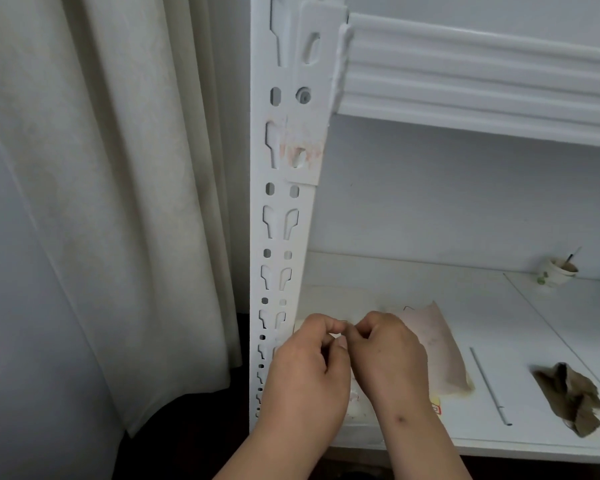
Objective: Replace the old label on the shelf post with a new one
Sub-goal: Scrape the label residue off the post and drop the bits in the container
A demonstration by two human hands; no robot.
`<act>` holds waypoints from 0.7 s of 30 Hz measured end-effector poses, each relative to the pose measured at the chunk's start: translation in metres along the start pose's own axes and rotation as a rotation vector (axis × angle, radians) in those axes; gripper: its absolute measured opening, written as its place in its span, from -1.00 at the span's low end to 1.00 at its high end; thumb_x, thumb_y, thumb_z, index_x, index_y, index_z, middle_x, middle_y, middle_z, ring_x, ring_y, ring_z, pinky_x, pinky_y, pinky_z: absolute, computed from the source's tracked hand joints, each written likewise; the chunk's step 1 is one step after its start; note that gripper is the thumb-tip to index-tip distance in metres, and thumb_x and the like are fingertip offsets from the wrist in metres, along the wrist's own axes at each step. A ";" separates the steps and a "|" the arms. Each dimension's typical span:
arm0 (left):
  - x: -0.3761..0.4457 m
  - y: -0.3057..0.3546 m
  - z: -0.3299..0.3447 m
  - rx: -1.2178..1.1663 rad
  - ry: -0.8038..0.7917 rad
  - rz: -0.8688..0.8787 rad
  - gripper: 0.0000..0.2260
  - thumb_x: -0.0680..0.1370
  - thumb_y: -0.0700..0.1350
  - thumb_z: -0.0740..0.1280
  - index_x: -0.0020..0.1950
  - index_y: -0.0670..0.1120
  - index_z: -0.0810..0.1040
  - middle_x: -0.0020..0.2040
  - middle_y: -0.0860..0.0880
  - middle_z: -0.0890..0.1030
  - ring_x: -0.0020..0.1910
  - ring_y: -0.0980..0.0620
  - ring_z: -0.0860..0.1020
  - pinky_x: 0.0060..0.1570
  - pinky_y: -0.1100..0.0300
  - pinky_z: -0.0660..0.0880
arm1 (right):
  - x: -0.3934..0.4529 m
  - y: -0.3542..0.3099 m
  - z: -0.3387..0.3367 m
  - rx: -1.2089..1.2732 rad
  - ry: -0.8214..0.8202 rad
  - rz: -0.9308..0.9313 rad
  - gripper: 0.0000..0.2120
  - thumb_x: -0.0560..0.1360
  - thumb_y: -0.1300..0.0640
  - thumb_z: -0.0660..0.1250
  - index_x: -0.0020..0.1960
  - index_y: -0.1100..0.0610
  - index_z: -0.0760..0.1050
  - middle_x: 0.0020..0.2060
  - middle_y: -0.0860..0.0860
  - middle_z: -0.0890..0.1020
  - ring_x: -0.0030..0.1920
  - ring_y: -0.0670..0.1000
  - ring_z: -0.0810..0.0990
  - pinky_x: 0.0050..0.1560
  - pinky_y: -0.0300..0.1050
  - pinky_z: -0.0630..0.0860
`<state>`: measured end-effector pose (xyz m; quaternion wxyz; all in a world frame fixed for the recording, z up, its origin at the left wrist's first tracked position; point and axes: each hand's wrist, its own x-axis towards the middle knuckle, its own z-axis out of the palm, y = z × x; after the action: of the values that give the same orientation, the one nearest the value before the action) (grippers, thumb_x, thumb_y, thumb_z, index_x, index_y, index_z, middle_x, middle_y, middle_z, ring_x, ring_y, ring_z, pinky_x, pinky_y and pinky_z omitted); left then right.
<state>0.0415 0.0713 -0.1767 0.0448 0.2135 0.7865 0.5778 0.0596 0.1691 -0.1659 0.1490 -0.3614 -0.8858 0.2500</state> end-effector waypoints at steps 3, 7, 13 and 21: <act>-0.003 -0.001 -0.002 0.026 0.013 0.019 -0.71 0.57 -0.19 0.28 -0.17 0.22 0.43 -0.24 0.21 0.59 -0.39 0.19 0.50 -0.34 0.34 0.42 | -0.005 -0.002 -0.001 -0.021 0.012 0.000 -0.89 0.46 0.02 0.27 -0.22 0.00 0.50 -0.16 -0.07 0.56 -0.17 0.04 0.57 -0.02 0.02 0.52; -0.010 -0.003 -0.006 0.029 0.021 0.018 -0.75 0.57 -0.17 0.28 -0.15 0.20 0.44 -0.33 0.23 0.57 -0.41 0.17 0.48 -0.35 0.34 0.41 | -0.010 0.002 0.004 0.012 0.028 -0.067 -0.63 0.40 0.30 0.23 0.12 -0.03 0.49 0.06 -0.04 0.50 -0.06 0.08 0.58 0.03 0.03 0.50; -0.022 0.002 -0.014 -0.001 0.031 0.006 -0.79 0.58 -0.17 0.27 -0.09 0.16 0.47 -0.35 0.27 0.56 -0.45 0.23 0.48 -0.38 0.38 0.41 | -0.016 0.003 0.002 -0.068 0.049 -0.039 -0.69 0.51 -0.12 0.22 -0.32 0.02 0.43 -0.27 -0.03 0.56 -0.21 0.07 0.57 -0.09 0.01 0.53; -0.022 0.022 -0.024 -0.030 0.083 0.047 -0.76 0.58 -0.16 0.29 -0.15 0.19 0.46 -0.30 0.10 0.61 -0.44 0.22 0.49 -0.41 0.40 0.41 | -0.018 0.000 -0.003 0.068 0.121 -0.135 -0.85 0.51 0.18 0.22 0.02 0.02 0.52 -0.03 -0.06 0.57 -0.12 0.01 0.57 -0.12 -0.08 0.53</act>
<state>0.0600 0.0465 -0.1517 0.0017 0.2070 0.7737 0.5987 0.0740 0.1573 -0.1652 0.2310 -0.3101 -0.8885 0.2471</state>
